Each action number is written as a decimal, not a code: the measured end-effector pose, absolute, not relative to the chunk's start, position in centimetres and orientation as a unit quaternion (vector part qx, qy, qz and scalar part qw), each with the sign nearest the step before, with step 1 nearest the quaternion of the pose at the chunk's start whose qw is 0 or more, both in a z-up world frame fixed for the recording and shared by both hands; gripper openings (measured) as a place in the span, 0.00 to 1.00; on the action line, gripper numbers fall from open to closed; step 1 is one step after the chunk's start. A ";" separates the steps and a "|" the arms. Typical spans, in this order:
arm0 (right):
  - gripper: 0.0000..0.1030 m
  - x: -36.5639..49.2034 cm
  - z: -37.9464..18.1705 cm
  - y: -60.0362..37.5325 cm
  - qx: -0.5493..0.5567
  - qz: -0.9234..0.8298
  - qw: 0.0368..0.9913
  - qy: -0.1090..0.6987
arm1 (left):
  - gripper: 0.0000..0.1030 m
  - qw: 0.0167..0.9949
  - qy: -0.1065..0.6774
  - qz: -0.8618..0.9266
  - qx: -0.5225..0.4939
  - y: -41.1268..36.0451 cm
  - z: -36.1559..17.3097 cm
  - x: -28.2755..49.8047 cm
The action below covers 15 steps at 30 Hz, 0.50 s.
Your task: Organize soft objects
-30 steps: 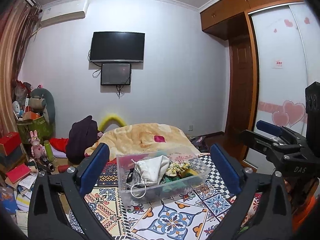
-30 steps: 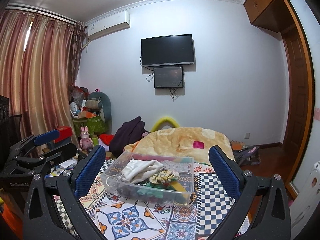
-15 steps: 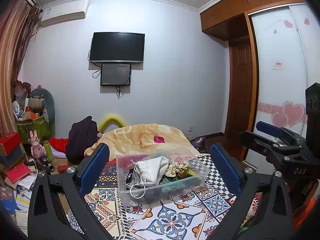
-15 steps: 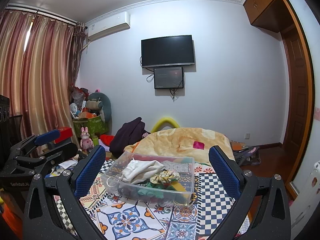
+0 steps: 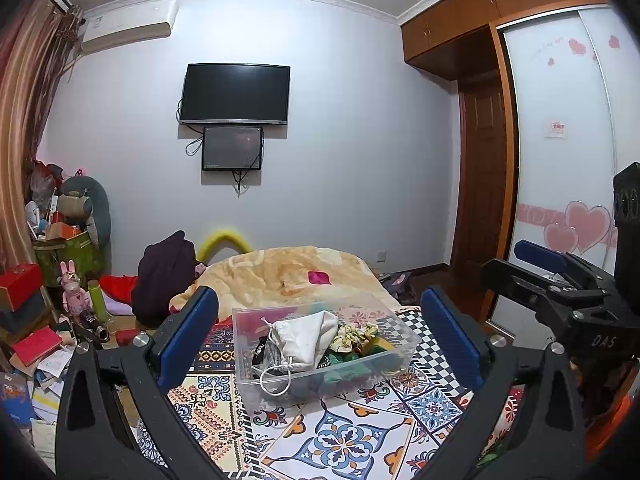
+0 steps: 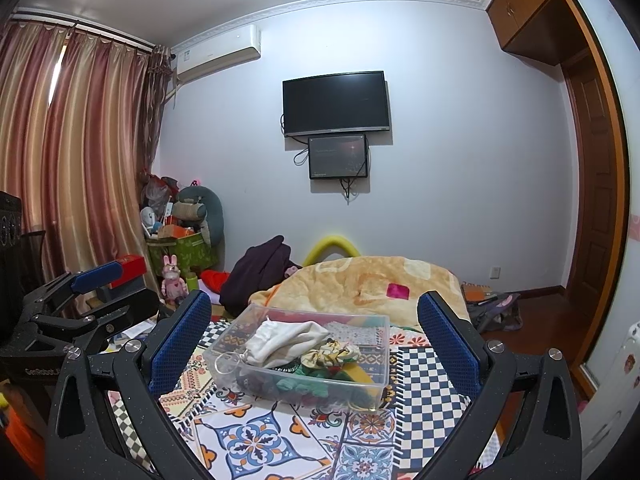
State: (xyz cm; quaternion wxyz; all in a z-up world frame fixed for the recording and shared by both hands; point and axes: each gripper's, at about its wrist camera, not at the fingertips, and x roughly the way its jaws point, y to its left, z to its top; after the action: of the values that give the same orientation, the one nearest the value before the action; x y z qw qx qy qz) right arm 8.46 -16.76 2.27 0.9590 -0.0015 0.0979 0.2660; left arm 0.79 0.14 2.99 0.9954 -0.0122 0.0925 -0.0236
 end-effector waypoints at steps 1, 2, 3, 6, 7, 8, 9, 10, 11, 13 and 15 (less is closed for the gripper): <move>1.00 8.5 2.3 -16.8 -0.001 0.267 0.959 0.098 | 1.00 0.995 0.092 -0.023 -0.012 0.1 3.0 0.8; 1.00 8.5 2.2 -16.8 -0.001 0.266 0.959 0.099 | 1.00 0.995 0.092 -0.023 -0.012 0.1 3.0 0.8; 1.00 8.4 2.3 -16.8 -0.001 0.266 0.959 0.099 | 1.00 0.995 0.093 -0.024 -0.013 0.1 3.0 0.8; 1.00 8.4 2.4 -16.7 -0.001 0.266 0.959 0.098 | 1.00 0.995 0.093 -0.024 -0.013 0.1 3.0 0.8; 1.00 8.4 2.4 -16.7 -0.001 0.267 0.959 0.098 | 1.00 0.995 0.093 -0.024 -0.013 0.2 3.0 0.8; 1.00 8.4 2.3 -16.8 -0.001 0.266 0.959 0.098 | 1.00 0.995 0.094 -0.024 -0.014 0.2 3.0 0.7; 1.00 8.4 2.4 -16.7 -0.001 0.266 0.959 0.098 | 1.00 0.995 0.094 -0.025 -0.014 0.2 3.0 0.7; 1.00 8.4 2.4 -16.7 -0.001 0.266 0.959 0.098 | 1.00 0.995 0.095 -0.025 -0.015 0.2 3.0 0.8; 1.00 8.4 2.3 -16.8 -0.001 0.266 0.959 0.098 | 1.00 0.995 0.095 -0.027 -0.016 0.3 3.0 0.8; 1.00 8.4 2.3 -16.7 -0.001 0.267 0.959 0.099 | 1.00 0.995 0.096 -0.028 -0.018 0.3 3.0 0.8; 1.00 8.4 2.3 -16.8 -0.001 0.266 0.959 0.099 | 1.00 0.995 0.096 -0.029 -0.021 0.4 3.0 0.8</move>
State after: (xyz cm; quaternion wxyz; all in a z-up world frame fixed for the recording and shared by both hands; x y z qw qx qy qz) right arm 8.43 -16.80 2.26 0.9588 -0.0014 0.0985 0.2664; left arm 0.84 0.44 3.02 0.9947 -0.0207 0.0965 -0.0291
